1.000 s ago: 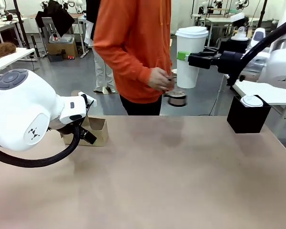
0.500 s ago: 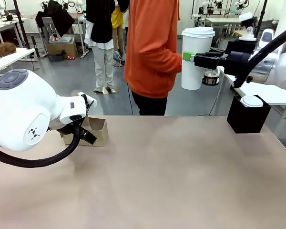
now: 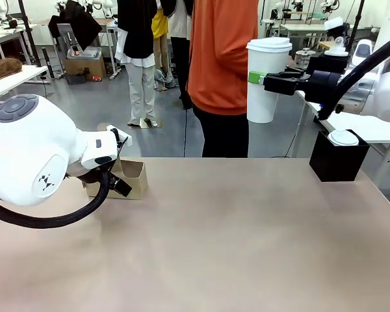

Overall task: Pour a drink into a cup and package it in a carrier.
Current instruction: Position the Cup Carrier in the center of the table.

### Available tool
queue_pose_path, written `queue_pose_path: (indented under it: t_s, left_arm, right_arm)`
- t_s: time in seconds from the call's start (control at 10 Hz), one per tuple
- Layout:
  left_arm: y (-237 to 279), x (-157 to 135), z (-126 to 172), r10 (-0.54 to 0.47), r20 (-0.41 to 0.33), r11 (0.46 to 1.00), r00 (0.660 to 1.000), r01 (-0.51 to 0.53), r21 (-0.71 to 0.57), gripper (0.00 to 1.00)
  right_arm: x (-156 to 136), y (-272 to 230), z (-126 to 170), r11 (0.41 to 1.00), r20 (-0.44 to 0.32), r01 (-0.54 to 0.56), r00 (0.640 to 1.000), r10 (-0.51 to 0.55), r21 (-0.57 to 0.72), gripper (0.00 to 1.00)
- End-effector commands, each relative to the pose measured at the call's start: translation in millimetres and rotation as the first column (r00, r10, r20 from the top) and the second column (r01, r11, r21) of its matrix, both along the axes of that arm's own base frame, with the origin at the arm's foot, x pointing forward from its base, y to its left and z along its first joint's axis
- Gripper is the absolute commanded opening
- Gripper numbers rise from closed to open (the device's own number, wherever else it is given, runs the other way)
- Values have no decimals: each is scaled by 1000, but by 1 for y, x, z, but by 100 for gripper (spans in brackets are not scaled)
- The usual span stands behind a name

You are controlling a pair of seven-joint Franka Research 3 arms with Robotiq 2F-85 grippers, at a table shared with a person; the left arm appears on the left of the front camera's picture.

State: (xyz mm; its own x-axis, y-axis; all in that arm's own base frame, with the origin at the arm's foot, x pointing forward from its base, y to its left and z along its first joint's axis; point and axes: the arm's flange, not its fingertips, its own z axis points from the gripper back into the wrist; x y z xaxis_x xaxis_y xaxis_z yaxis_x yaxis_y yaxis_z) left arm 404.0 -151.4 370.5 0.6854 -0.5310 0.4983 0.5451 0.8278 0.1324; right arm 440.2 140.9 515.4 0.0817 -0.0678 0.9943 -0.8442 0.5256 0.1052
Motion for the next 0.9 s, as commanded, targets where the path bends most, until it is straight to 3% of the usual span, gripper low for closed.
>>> queue_pose_path:
  t_s: [0.0,0.5,0.8]
  left_arm:
    - [0,0,0,0,0,1000,1000,0,-1,100]
    - [0,0,0,0,0,1000,1000,0,0,100]
    - [4,-6,58,85,-16,995,996,-86,-49,100]
  right_arm:
    - [0,1,5,1000,12,3,1000,-3,0,80]
    - [0,1,5,1000,12,3,1000,-3,0,80]
    - [0,1,5,1000,12,3,1000,-3,0,80]
